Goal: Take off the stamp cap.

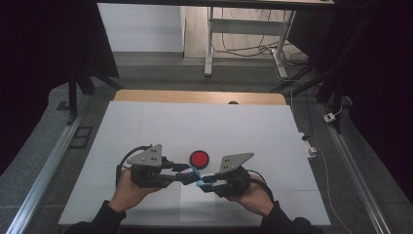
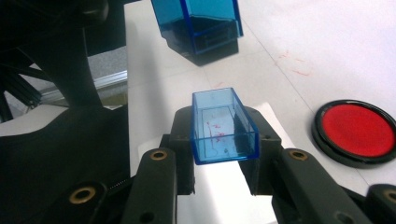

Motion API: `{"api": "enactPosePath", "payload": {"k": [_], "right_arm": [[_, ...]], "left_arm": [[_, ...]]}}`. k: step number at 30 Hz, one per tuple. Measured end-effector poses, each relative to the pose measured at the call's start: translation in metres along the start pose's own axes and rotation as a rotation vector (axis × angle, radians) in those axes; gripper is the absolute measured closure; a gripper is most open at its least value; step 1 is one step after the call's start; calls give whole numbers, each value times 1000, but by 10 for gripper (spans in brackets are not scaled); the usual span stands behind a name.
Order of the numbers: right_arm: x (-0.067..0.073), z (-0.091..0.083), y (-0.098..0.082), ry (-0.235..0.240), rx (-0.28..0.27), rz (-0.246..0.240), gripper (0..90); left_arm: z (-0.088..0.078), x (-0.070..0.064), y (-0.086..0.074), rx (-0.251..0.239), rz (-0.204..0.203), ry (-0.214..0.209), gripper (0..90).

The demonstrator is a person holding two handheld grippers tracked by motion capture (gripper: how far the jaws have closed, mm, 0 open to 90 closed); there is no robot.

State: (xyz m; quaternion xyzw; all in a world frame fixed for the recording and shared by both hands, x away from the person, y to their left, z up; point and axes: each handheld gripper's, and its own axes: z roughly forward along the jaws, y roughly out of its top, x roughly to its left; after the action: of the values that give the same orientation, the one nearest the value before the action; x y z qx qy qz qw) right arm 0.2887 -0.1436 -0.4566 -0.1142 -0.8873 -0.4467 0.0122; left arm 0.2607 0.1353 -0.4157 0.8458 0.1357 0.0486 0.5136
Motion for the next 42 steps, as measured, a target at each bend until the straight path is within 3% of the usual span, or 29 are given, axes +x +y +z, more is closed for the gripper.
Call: {"api": "enactPosePath", "payload": {"k": [9,12,18,30,34,42], "right_arm": [[7,-14,-6,-110,-16,-60,689],[8,-16,-7,-129,-23,-58,689],[10,-24,-10,-151,-29,-18,689],[17,-45,-22,-190,-20,12,688],[18,-54,-26,-216,-40,26,688],[19,-71,-36,-236,-68,109,687]], "left_arm": [[0,0,-4,14,-30,39,707],[-1,1,-5,10,-40,51,707],[-2,2,-7,5,-62,56,706],[-2,2,-8,5,-62,55,706],[-2,3,-8,5,-66,53,706],[-2,4,-8,10,-77,53,706]]}}
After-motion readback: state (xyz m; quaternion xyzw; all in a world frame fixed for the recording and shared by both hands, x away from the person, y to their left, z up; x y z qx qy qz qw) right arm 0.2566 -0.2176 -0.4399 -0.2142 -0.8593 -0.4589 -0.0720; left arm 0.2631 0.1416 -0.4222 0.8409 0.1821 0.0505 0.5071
